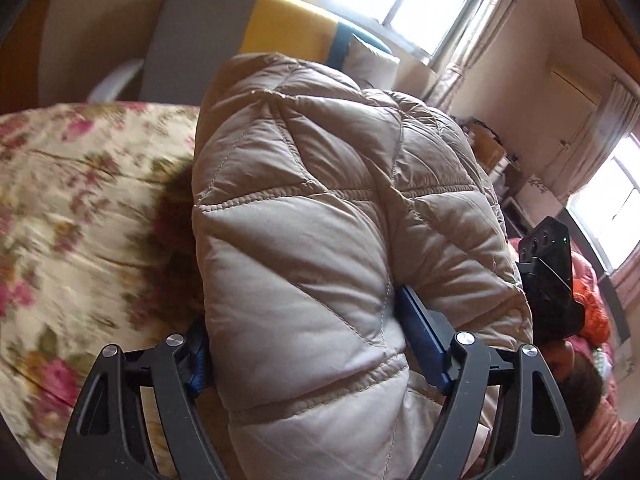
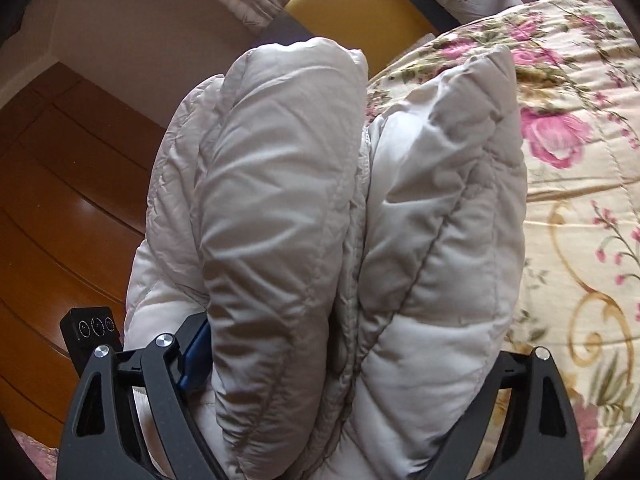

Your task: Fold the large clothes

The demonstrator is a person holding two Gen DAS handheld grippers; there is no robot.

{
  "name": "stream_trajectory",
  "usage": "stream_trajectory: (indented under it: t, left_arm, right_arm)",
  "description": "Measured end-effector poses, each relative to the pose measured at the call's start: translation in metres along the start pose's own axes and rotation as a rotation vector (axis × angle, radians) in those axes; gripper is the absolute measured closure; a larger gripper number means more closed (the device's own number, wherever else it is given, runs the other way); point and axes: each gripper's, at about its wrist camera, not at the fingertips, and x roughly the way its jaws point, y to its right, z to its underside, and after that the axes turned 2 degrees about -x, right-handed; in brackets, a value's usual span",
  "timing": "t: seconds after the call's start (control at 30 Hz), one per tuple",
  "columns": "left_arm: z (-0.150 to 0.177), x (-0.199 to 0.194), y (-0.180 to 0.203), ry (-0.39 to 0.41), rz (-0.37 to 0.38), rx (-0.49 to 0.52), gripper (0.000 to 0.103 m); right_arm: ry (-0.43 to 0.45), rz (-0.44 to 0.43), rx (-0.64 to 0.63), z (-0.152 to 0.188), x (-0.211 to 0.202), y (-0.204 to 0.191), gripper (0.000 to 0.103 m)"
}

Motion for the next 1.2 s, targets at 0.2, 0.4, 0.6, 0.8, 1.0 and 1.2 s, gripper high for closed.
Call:
stream_trajectory:
  t: [0.2, 0.4, 0.6, 0.8, 1.0, 1.2]
  left_arm:
    - [-0.015, -0.022, -0.041, 0.097, -0.136, -0.031, 0.027]
    - [-0.034, -0.035, -0.093, 0.181, -0.261, -0.062, 0.027]
    - [-0.046, 0.002, -0.119, 0.172, -0.359, -0.061, 0.013]
    - [-0.031, 0.003, -0.105, 0.236, -0.394, -0.005, 0.013]
    - [-0.033, -0.002, -0.103, 0.245, -0.400, -0.033, 0.013]
    - [-0.043, -0.004, -0.090, 0.213, -0.440, -0.022, 0.013]
  right_arm:
    - [-0.019, -0.060, -0.078, -0.019, 0.066, -0.033, 0.016]
    - [-0.012, -0.049, -0.173, -0.033, 0.120, -0.066, 0.016]
    - [0.127, 0.177, -0.227, -0.036, 0.138, -0.071, 0.002]
    - [0.177, 0.427, -0.328, -0.030, 0.109, -0.084, 0.002]
    - [0.358, 0.525, -0.503, -0.044, 0.082, -0.159, 0.002]
    - [0.230, 0.412, -0.693, -0.051, 0.133, -0.223, 0.024]
